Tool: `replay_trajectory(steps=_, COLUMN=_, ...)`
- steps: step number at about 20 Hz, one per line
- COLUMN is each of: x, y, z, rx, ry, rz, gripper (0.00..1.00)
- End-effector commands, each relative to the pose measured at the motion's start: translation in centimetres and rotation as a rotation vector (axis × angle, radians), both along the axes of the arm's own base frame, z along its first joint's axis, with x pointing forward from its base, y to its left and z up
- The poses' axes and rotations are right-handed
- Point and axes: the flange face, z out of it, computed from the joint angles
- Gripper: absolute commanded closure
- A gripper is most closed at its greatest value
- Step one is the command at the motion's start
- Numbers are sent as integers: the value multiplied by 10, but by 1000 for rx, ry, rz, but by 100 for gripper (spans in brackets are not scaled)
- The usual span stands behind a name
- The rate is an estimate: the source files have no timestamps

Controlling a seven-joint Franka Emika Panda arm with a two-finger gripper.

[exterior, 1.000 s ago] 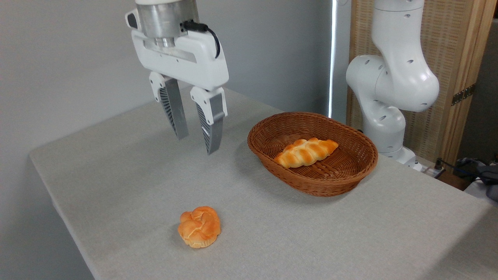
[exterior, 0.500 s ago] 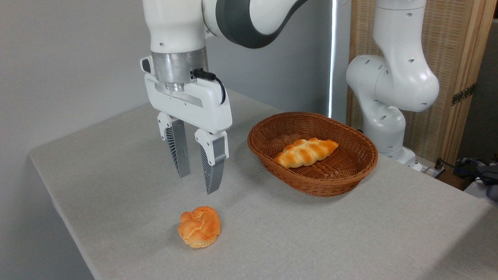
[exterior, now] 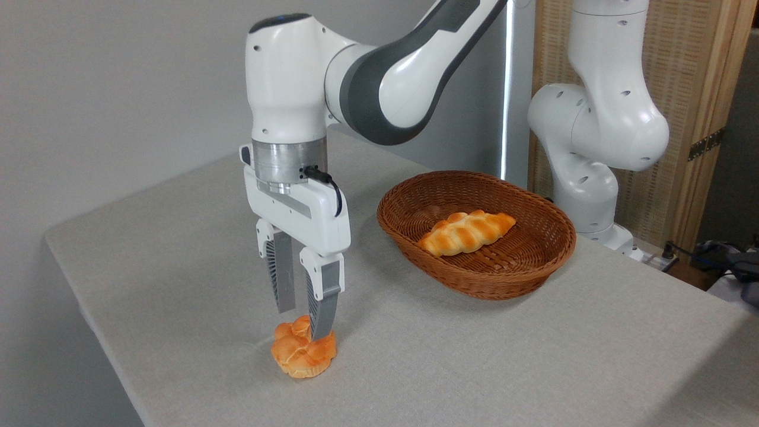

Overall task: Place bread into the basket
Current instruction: 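Close the gripper on the round bread roll and lift it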

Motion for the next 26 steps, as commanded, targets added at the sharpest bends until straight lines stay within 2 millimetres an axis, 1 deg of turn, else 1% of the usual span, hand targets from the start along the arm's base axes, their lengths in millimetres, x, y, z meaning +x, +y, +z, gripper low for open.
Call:
replay_trajectory(steps=1, x=-2, y=-3, z=-1, rx=27, ry=-12, rz=-44, gripper=0)
replay_trajectory(steps=4, x=0, y=-3, z=-8, rx=65, ry=-2, rz=-76, gripper=0)
replay_trajectory(steps=7, x=5, y=-11, z=-20, rx=117, ry=-16, rz=-141, gripper=0)
replay_trajectory(steps=9, x=3, y=-13, z=-27, rx=120, ry=-10, rz=-151, gripper=0)
replay_trajectory(steps=11, x=0, y=-21, z=-34, rx=119, ry=1, rz=-165, gripper=0)
replay_trajectory(steps=13, x=-2, y=-22, z=-41, rx=115, ry=2, rz=-171, gripper=0)
replay_trajectory(steps=14, x=-2, y=-23, z=-42, rx=114, ry=-2, rz=-172, gripper=0)
replay_trajectory(steps=15, x=-2, y=-23, z=-41, rx=113, ry=-4, rz=-172, gripper=9)
replay_trajectory(steps=16, x=-2, y=-23, z=-40, rx=112, ry=-9, rz=-174, gripper=31)
replay_trajectory(steps=17, x=-1, y=-24, z=-39, rx=113, ry=-14, rz=-187, gripper=47)
replay_trajectory(steps=21, x=-1, y=-23, z=-39, rx=114, ry=-15, rz=-193, gripper=57)
replay_trajectory(steps=26, x=-1, y=-23, z=-39, rx=119, ry=-11, rz=-215, gripper=57)
